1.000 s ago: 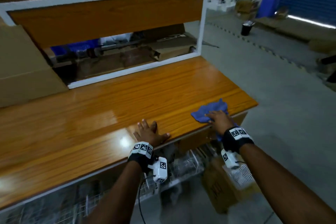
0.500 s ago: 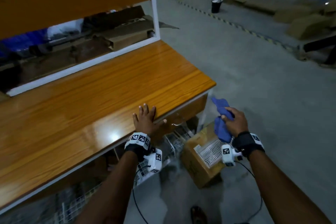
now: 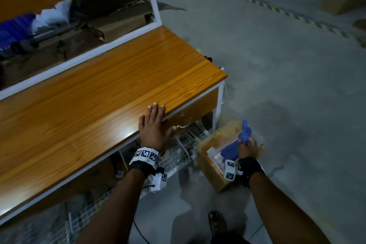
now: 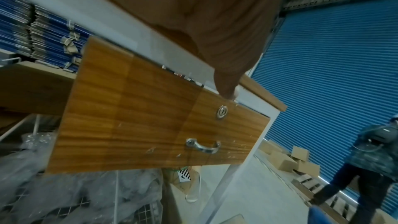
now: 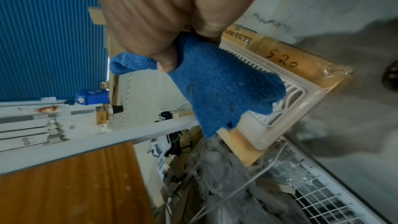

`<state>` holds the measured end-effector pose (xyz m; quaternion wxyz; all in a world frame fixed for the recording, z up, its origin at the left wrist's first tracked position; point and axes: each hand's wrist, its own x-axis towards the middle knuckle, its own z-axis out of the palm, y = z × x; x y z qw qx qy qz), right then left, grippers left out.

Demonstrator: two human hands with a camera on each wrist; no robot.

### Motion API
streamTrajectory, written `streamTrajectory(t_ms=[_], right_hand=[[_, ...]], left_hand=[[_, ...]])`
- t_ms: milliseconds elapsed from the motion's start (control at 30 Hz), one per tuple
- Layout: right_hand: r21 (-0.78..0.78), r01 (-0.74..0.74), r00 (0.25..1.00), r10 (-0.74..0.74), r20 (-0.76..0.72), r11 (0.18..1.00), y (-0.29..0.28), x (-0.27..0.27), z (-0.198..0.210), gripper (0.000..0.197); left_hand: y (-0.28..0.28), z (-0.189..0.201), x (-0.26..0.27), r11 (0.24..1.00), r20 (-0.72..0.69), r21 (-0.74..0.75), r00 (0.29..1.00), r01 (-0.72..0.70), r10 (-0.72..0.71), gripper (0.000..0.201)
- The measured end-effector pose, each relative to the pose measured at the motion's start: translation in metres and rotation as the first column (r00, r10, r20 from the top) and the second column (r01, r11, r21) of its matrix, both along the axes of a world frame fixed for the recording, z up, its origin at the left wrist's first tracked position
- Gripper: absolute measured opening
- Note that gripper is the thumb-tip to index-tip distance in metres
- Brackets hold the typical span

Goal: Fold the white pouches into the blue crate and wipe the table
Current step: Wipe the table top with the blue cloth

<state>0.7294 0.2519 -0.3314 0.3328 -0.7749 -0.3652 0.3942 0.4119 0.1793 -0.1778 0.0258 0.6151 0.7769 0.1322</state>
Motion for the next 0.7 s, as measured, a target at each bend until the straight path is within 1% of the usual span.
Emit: streamTrajectory(t_ms=[100,133,200,233,267,300,400,433,500,567,633,667,700], right_hand=[[-0.064,-0.07,0.998,0.069,-0.007,0.995,-0.004,-0.003,-0.021,0.008],[-0.082,-0.098,0.995,0.098,-0.014,0.992,-0.006,-0.004,-0.027,0.008],[-0.154,-0.174,0.985,0.175,-0.005,0.973,-0.009,-0.005,-0.041,0.027],[-0.192,-0.213,0.975,0.22,0.019,0.958,-0.01,-0.007,-0.046,0.033],[-0.209,-0.257,0.958,0.278,0.075,0.943,-0.01,-0.008,-0.048,0.034],[-0.233,-0.272,0.942,0.308,0.131,0.933,-0.009,-0.01,-0.053,0.036],[-0.227,-0.269,0.906,0.326,0.271,0.936,-0.003,-0.012,-0.073,0.05],[-0.209,-0.25,0.913,0.302,0.275,0.946,-0.004,-0.014,-0.067,0.053],[-0.186,-0.231,0.934,0.271,0.232,0.955,-0.009,-0.019,-0.045,0.055],[-0.223,-0.255,0.933,0.3,0.198,0.941,-0.012,-0.022,-0.038,0.049],[-0.242,-0.326,0.91,0.373,0.184,0.914,-0.012,-0.022,-0.04,0.029],[-0.226,-0.358,0.901,0.399,0.171,0.906,-0.013,-0.022,-0.042,0.019],[-0.225,-0.38,0.892,0.42,0.166,0.897,-0.013,-0.022,-0.043,0.015]], left_hand=[[0.001,-0.009,0.002,0.997,-0.05,0.075,0.999,-0.018,0.022,0.082],[0.0,-0.01,0.003,0.996,-0.059,0.09,0.998,-0.025,0.031,0.081],[-0.001,-0.011,0.004,0.993,-0.068,0.113,0.997,-0.035,0.043,0.081],[-0.001,-0.011,0.005,0.992,-0.074,0.122,0.996,-0.036,0.045,0.081],[-0.001,-0.01,0.006,0.991,-0.081,0.127,0.996,-0.036,0.046,0.081],[-0.001,-0.01,0.006,0.991,-0.088,0.128,0.995,-0.036,0.048,0.082],[-0.001,-0.01,0.006,0.992,-0.088,0.119,0.995,-0.041,0.052,0.084],[0.0,-0.01,0.006,0.992,-0.088,0.118,0.995,-0.039,0.049,0.084],[-0.001,-0.01,0.005,0.992,-0.095,0.119,0.995,-0.033,0.045,0.084],[-0.001,-0.011,0.004,0.992,-0.104,0.119,0.994,-0.034,0.046,0.084],[-0.001,-0.01,0.004,0.993,-0.112,0.11,0.992,-0.038,0.051,0.083],[-0.001,-0.01,0.003,0.994,-0.11,0.107,0.993,-0.037,0.049,0.084],[-0.001,-0.009,0.003,0.994,-0.106,0.103,0.993,-0.034,0.045,0.084]])
